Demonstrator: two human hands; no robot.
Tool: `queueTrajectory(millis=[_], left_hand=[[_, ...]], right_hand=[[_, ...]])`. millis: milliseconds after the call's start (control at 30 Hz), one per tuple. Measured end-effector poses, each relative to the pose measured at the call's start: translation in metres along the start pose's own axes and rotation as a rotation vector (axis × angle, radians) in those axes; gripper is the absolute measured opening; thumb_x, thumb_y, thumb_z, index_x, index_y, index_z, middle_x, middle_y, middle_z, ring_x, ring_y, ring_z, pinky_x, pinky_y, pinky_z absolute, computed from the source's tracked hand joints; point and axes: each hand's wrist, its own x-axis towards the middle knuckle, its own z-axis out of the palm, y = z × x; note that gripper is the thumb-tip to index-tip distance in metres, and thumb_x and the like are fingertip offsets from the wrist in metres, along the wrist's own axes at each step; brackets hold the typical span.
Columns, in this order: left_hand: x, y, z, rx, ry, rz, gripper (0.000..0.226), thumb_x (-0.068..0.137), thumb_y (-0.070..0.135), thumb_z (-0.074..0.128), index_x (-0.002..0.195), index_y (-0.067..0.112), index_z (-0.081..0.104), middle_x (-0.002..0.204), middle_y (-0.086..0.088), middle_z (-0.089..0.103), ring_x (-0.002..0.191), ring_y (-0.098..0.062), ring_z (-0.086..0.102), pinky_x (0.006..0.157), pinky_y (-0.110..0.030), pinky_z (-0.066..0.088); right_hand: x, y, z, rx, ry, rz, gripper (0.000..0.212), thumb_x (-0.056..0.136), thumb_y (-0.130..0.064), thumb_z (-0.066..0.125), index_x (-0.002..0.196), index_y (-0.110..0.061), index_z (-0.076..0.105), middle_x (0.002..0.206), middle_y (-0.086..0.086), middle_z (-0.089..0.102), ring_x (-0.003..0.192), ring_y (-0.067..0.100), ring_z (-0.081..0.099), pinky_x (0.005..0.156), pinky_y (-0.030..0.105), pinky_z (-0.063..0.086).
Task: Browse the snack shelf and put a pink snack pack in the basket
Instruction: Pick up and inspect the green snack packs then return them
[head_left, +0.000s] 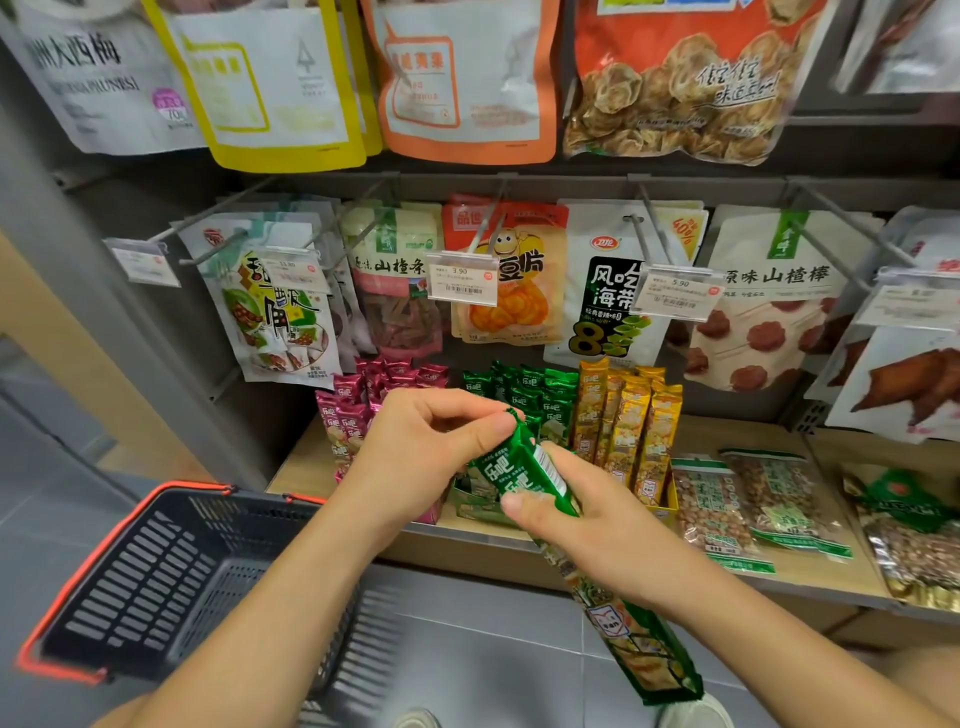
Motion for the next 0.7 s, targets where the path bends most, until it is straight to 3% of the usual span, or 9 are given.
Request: queueTrajectory(millis=[167,233,300,367,467,567,633,700], left_hand=[[0.004,-0.011,0.001,0.097,0.135,0.036,0.03,0.087,0.007,0.067,0.071,0.031,0.075,0.072,0.007,0.071,0.071,-0.01,0.062,0.069,-0.031,0.052],[0.005,-0.015,-0.001,0.073,0.165,0.052,0.031,0.088,0.007,0.065,0.072,0.031,0.074,0.072,0.01,0.069,0.071,-0.006,0.059,0.07,-0.025,0.049],[0.007,-0.017,-0.005,-0.006,0.235,0.033,0.03,0.09,0.007,0.062,0.073,0.028,0.074,0.071,0.011,0.066,0.068,-0.003,0.056,0.066,-0.019,0.046],[0.01,-0.017,-0.011,-0.083,0.286,-0.015,0.024,0.09,0.011,0.063,0.074,0.025,0.074,0.072,0.008,0.066,0.066,-0.003,0.054,0.062,-0.018,0.044],[0.01,-0.014,-0.017,-0.127,0.181,-0.092,0.011,0.082,0.033,0.068,0.083,0.024,0.074,0.082,0.003,0.069,0.079,-0.01,0.06,0.071,-0.029,0.05],[0.008,-0.012,-0.014,-0.003,0.062,-0.148,0.028,0.071,0.047,0.076,0.088,0.025,0.075,0.093,-0.006,0.07,0.084,-0.012,0.065,0.071,-0.028,0.056],[0.007,-0.012,-0.01,0.045,0.079,-0.144,0.019,0.071,0.039,0.078,0.084,0.024,0.076,0.092,-0.006,0.072,0.079,-0.012,0.067,0.066,-0.026,0.057],[0.009,-0.012,-0.009,0.02,0.138,-0.13,0.003,0.078,0.023,0.077,0.081,0.022,0.077,0.085,-0.005,0.074,0.075,-0.014,0.067,0.065,-0.027,0.057]], right_hand=[[0.001,-0.003,-0.002,0.021,-0.034,-0.031,0.035,0.09,-0.053,0.048,0.118,-0.033,0.057,0.106,-0.004,0.066,0.094,0.015,0.062,0.082,0.03,0.05],[0.0,-0.002,-0.004,0.118,-0.086,0.024,0.036,0.091,-0.056,0.043,0.12,-0.04,0.057,0.111,-0.008,0.067,0.093,0.016,0.066,0.084,0.031,0.054],[-0.002,-0.003,-0.006,0.188,-0.164,0.103,0.034,0.09,-0.059,0.041,0.117,-0.045,0.056,0.096,-0.013,0.067,0.077,0.018,0.07,0.071,0.027,0.055],[-0.003,-0.002,-0.007,0.16,-0.181,0.134,0.038,0.089,-0.058,0.041,0.118,-0.039,0.056,0.086,-0.009,0.063,0.07,0.015,0.068,0.065,0.026,0.056],[-0.002,0.0,-0.007,0.093,-0.097,0.119,0.037,0.09,-0.053,0.044,0.112,-0.026,0.058,0.086,0.006,0.054,0.064,0.005,0.058,0.063,0.025,0.056],[-0.003,0.003,-0.007,-0.046,-0.003,0.068,0.037,0.089,-0.053,0.047,0.107,-0.023,0.059,0.088,0.01,0.063,0.067,0.022,0.06,0.056,0.018,0.049],[-0.004,0.005,-0.006,-0.075,0.026,0.048,0.041,0.085,-0.057,0.049,0.108,-0.025,0.059,0.09,0.013,0.066,0.072,0.026,0.063,0.056,0.024,0.048],[-0.003,0.006,-0.007,-0.09,0.019,0.034,0.042,0.081,-0.062,0.049,0.11,-0.032,0.058,0.092,0.006,0.068,0.075,0.018,0.064,0.063,0.03,0.05]])
